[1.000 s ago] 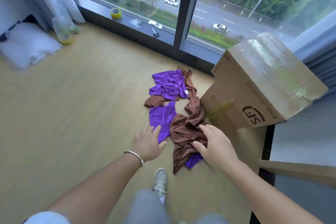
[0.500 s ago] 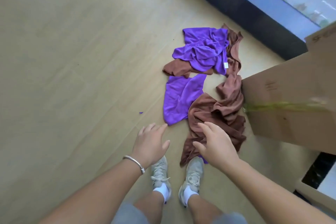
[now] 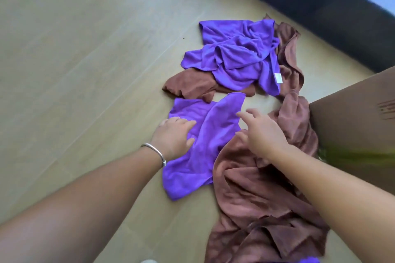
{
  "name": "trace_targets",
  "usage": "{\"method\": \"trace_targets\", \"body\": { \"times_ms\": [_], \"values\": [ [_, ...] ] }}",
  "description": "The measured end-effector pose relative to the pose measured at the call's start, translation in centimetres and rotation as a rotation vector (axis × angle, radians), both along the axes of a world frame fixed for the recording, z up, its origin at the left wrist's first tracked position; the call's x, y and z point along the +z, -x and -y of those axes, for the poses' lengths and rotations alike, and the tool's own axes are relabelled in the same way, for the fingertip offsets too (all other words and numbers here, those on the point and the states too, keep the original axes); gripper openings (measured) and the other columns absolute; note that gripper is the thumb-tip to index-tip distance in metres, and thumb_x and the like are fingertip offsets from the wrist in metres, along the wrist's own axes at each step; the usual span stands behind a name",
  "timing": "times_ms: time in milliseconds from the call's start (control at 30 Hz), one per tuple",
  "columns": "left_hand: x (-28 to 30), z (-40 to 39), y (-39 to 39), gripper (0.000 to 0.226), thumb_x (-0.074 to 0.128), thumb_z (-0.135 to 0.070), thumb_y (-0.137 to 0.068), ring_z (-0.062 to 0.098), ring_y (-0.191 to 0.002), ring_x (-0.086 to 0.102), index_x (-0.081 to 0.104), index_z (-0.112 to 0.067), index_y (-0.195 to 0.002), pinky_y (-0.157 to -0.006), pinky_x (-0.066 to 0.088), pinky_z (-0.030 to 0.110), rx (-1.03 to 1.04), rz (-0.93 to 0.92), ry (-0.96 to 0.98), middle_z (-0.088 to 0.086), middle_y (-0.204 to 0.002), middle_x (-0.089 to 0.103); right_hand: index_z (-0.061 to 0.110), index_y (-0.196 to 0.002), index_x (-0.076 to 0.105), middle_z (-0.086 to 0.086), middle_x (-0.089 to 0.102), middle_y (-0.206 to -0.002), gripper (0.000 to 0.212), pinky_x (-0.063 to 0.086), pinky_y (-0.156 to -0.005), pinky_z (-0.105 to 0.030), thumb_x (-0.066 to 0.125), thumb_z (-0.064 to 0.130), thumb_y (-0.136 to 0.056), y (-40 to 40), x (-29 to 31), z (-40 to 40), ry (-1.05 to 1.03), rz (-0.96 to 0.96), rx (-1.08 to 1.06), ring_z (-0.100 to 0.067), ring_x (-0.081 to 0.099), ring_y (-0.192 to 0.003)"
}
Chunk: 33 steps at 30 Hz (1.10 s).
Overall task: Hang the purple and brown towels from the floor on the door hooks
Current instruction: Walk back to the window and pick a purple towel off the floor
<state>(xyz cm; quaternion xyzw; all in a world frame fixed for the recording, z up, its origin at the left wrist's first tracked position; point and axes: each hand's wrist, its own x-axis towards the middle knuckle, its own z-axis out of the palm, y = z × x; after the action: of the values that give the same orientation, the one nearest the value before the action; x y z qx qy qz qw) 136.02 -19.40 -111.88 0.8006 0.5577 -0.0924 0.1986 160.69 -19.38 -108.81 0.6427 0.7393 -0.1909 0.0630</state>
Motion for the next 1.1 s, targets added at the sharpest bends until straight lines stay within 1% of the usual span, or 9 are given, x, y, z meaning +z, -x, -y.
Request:
{"method": "trace_targets", "body": {
  "times_ms": [133, 200, 300, 433, 600, 767, 900, 1033, 1100],
  "values": [
    [-4.0, -4.5, 0.9, 0.057, 0.050, -0.045, -0.091, 0.020, -0.125, 0.044, 0.036, -0.027, -0.143, -0.098, 0.041, 0.036, -0.055, -0.022, -0.060, -0.005, -0.135, 0.049, 0.017, -0.143, 0.035, -0.009, 0.033, -0.146, 0.074, 0.044, -0.098, -0.042, 0.072, 0.033, -0.081, -0.2, -5.0, -6.6, -0.059, -0.095, -0.151, -0.030, 0.045, -0.126],
    [-4.7, -5.9, 1.0, 0.059, 0.051, -0.044, -0.091, 0.021, -0.125, 0.046, 0.034, -0.028, -0.144, -0.094, 0.043, 0.036, -0.050, 0.012, -0.052, -0.004, -0.139, 0.047, 0.012, -0.144, 0.033, -0.012, 0.040, -0.143, 0.080, 0.040, -0.101, -0.036, 0.074, 0.035, -0.079, 0.2, -6.4, -8.7, 0.014, -0.224, -0.317, -0.028, 0.044, -0.128],
    [-4.1, -7.6, 0.6, 0.061, 0.055, -0.042, -0.089, 0.021, -0.126, 0.046, 0.033, -0.029, -0.145, -0.093, 0.042, 0.034, 0.001, 0.126, -0.050, -0.002, -0.140, 0.047, 0.014, -0.122, 0.059, -0.006, 0.065, -0.113, 0.051, 0.043, -0.084, -0.027, 0.076, 0.028, -0.076, 1.1, -7.1, -8.4, 0.045, -0.356, -0.343, -0.022, 0.060, -0.105],
    [-3.2, -7.3, -0.4, 0.065, 0.062, -0.038, -0.087, 0.018, -0.126, 0.045, 0.035, -0.027, -0.145, -0.101, 0.035, 0.027, -0.041, 0.287, -0.050, -0.001, -0.139, 0.048, 0.023, -0.088, 0.070, 0.002, 0.065, -0.075, 0.015, 0.050, -0.069, -0.037, 0.073, 0.027, -0.074, 2.0, -6.0, -5.3, -0.093, -0.434, -0.086, -0.021, 0.061, -0.074],
    [-4.7, -6.2, -1.1, 0.077, 0.066, -0.036, -0.083, 0.019, -0.131, 0.039, 0.025, -0.028, -0.147, -0.104, 0.039, 0.038, -0.133, 0.175, 0.063, -0.004, -0.145, 0.038, 0.017, -0.096, 0.073, -0.005, 0.061, -0.082, 0.018, 0.049, -0.060, -0.039, 0.071, 0.019, -0.079, 2.9, -5.1, -3.3, -0.231, -0.494, 0.305, -0.029, 0.060, -0.070],
    [-5.4, -6.5, 2.2, 0.071, 0.063, -0.032, -0.084, 0.026, -0.118, 0.051, 0.027, -0.025, -0.145, -0.093, 0.046, 0.038, 0.035, -0.060, 0.117, 0.003, -0.133, 0.043, 0.019, -0.091, 0.068, -0.004, 0.057, -0.083, 0.012, 0.045, -0.059, -0.037, 0.061, 0.023, -0.082, 2.8, -5.6, -1.4, -0.200, -0.345, 0.775, -0.028, 0.055, -0.070],
    [-4.5, -5.7, 2.6, 0.045, 0.057, -0.034, -0.091, 0.012, -0.080, 0.060, 0.045, -0.030, -0.134, -0.074, 0.046, 0.026, 0.104, 0.164, 0.184, -0.003, -0.106, 0.060, 0.019, -0.086, 0.066, -0.001, 0.055, -0.079, 0.009, 0.044, -0.050, -0.036, 0.061, 0.026, -0.086, 3.0, -6.4, 1.0, -0.223, -0.294, 0.767, -0.024, 0.055, -0.064],
    [-3.7, -4.7, -0.7, 0.029, 0.050, -0.044, -0.094, 0.012, -0.060, 0.067, 0.057, -0.016, -0.100, -0.053, 0.053, 0.025, 0.567, 0.582, 0.755, 0.005, -0.080, 0.066, 0.019, -0.095, 0.068, 0.000, 0.059, -0.089, 0.018, 0.047, -0.048, -0.031, 0.072, 0.029, -0.081, 4.0, -6.9, 1.5, -0.233, -0.405, 0.527, -0.021, 0.057, -0.063],
    [-4.1, -4.5, -1.9, 0.020, 0.057, -0.028, -0.093, 0.012, -0.054, 0.059, 0.054, -0.012, -0.082, -0.055, 0.054, 0.026, 0.623, 0.619, 0.791, 0.005, -0.068, 0.059, 0.021, -0.106, 0.066, 0.001, 0.059, -0.101, 0.032, 0.048, -0.056, -0.029, 0.076, 0.031, -0.077, 4.1, -7.2, 1.2, -0.169, -0.479, 0.440, -0.019, 0.058, -0.068]
  ]
}}
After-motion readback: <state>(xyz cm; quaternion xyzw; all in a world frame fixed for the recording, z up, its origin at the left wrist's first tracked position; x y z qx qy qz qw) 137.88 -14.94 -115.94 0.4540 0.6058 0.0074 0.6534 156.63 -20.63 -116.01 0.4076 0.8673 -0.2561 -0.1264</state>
